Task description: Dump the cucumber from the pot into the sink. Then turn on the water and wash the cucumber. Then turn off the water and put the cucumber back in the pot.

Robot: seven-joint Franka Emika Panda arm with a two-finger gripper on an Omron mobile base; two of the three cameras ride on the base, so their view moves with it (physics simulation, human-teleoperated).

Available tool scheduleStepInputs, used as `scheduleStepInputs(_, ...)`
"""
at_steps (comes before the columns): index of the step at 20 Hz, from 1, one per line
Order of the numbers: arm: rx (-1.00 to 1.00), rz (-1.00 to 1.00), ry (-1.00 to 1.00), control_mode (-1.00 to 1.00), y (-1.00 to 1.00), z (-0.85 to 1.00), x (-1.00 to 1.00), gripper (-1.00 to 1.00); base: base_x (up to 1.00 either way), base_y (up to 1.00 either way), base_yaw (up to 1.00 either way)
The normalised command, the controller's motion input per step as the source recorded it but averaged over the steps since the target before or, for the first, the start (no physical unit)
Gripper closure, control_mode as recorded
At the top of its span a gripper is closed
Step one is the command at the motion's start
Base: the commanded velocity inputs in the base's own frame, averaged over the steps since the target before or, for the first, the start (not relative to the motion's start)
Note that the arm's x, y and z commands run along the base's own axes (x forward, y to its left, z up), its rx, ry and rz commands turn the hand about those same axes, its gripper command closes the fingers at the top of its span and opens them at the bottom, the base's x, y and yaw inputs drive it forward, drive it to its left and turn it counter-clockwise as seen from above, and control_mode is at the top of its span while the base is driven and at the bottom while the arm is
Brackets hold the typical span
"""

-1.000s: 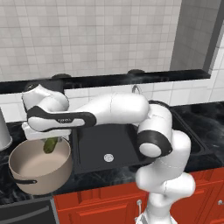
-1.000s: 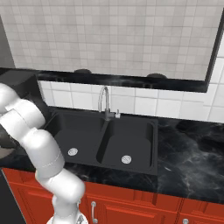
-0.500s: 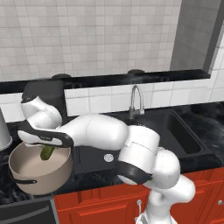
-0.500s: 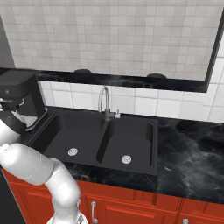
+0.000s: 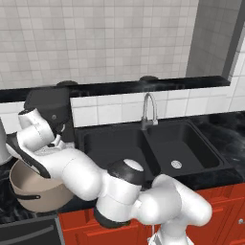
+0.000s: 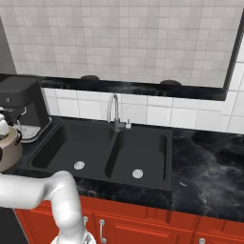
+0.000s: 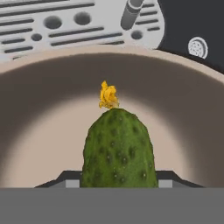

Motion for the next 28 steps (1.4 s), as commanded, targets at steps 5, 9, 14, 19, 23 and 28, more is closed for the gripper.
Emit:
scheduleStepInputs(5,0.0,0.0,0.13,-1.0,0.12,-0.29,0.28,1.0,0.0,0.0,0.0)
scheduleStepInputs(9,0.0,0.0,0.1,-1.0,0.1,-0.37,0.16,1.0,0.0,0.0,0.0)
scheduleStepInputs(14,0.0,0.0,0.01,-1.0,0.1,-0.2,0.02,-1.0,0.0,0.0,0.0)
scheduleStepInputs(19,0.0,0.0,-0.15,-1.0,0.01,0.04,-0.49,-1.0,0.0,0.0,0.0)
scheduleStepInputs(23,0.0,0.0,-0.34,-1.0,-0.05,0.28,-0.68,-1.0,0.0,0.0,0.0)
scheduleStepInputs(28,0.01,0.0,-0.32,-1.0,-0.09,0.51,-0.48,-1.0,0.0,0.0,0.0)
